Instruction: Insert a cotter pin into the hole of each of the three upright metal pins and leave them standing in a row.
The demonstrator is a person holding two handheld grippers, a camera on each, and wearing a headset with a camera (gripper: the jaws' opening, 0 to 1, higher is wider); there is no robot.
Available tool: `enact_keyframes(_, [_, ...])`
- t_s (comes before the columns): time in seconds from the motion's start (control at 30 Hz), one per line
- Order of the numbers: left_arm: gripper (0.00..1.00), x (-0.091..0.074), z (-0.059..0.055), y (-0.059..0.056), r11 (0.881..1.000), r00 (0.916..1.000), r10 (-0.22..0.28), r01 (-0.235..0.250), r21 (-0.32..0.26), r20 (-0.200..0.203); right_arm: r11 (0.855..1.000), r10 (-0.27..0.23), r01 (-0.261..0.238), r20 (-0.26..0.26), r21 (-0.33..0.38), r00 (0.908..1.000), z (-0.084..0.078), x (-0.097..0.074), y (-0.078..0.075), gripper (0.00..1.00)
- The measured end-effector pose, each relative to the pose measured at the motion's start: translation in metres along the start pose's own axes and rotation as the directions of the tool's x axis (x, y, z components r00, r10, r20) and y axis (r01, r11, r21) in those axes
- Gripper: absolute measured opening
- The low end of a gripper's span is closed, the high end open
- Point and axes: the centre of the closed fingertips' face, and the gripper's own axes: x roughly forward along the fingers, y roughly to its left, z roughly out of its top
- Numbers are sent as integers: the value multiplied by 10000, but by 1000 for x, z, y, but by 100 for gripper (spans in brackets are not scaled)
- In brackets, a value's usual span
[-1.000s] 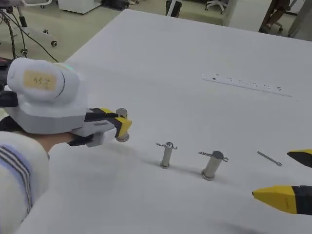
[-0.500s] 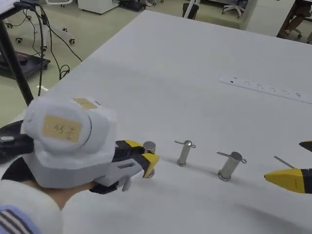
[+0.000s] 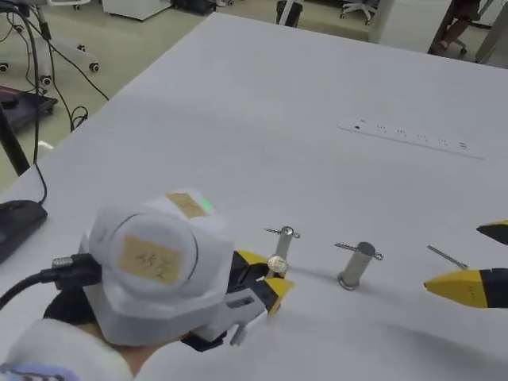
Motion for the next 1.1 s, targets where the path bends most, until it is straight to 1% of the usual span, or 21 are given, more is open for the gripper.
enact_keyframes(0.1, [11,6,1,-3,10000,10000,-73,73,41,12,10000,-65,65,-72,8,10000,-3,-3,-3,89])
enact_keyframes(0.23, [11,12,-1,-5,10000,10000,17,-17,55,1,9998,-189,189,-38,92,9998,-5,-5,-7,89])
enact_keyframes(0.3, [11,14,-2,-4,9999,10000,90,-90,-49,-16,9997,-231,231,-25,128,9997,-5,-5,-8,89])
enact_keyframes(0.33, [11,16,-3,-4,9998,9998,191,-190,111,-66,9996,-250,250,-43,120,9997,-6,-5,-8,89])
enact_keyframes(0.37, [11,16,-4,-4,9996,9996,262,-261,117,-114,9996,-259,260,-48,81,9997,-5,-5,-8,89])
enact_keyframes(0.4, [11,17,-7,-3,9993,9990,362,-361,49,-247,9997,-251,251,-26,57,9997,-4,-5,-8,89])
enact_keyframes(0.43, [11,17,-8,-3,9994,9990,335,-333,50,-298,9997,-239,239,-8,56,9997,-4,-5,-7,89])
enact_keyframes(0.5, [11,17,-8,-2,9993,9991,360,-357,131,-232,9998,-204,204,86,42,9998,-1,-5,-7,89])
enact_keyframes(0.57, [11,18,-9,-1,9991,9989,395,-392,133,-245,9998,-193,193,48,49,9998,-1,-5,-7,89])
enact_keyframes(0.6, [11,19,-8,-1,9990,9992,385,-381,223,-140,9998,-219,219,19,12,9998,-1,-4,-8,89])
enact_keyframes(0.63, [11,19,-9,0,9990,9990,400,-395,226,-206,9998,-219,219,-2,9,9998,-1,-4,-9,89])
enact_keyframes(0.7, [11,20,-8,0,9993,9992,350,-348,125,-180,9998,-214,214,-2,6,9998,0,-2,-9,89])
enact_keyframes(0.73, [11,20,-8,0,9991,9990,399,-396,130,-180,9998,-204,204,19,3,9998,0,-2,-9,88])
enact_keyframes(0.77, [11,20,-8,0,9990,9992,361,-357,263,-172,9998,-194,194,29,4,9998,1,-1,-9,88])
enact_keyframes(0.83, [11,20,-9,-1,9992,9993,348,-344,227,-166,9999,-168,168,14,-3,9999,1,1,-9,88])
enact_keyframes(0.93, [11,18,-11,-3,9985,9993,355,-351,419,-105,9999,-146,145,-99,-64,9998,0,4,-11,88])
enact_keyframes(1.1, [11,18,-10,-3,9985,9992,401,-399,368,-60,9998,-195,191,-373,-101,9991,-7,11,-19,87])
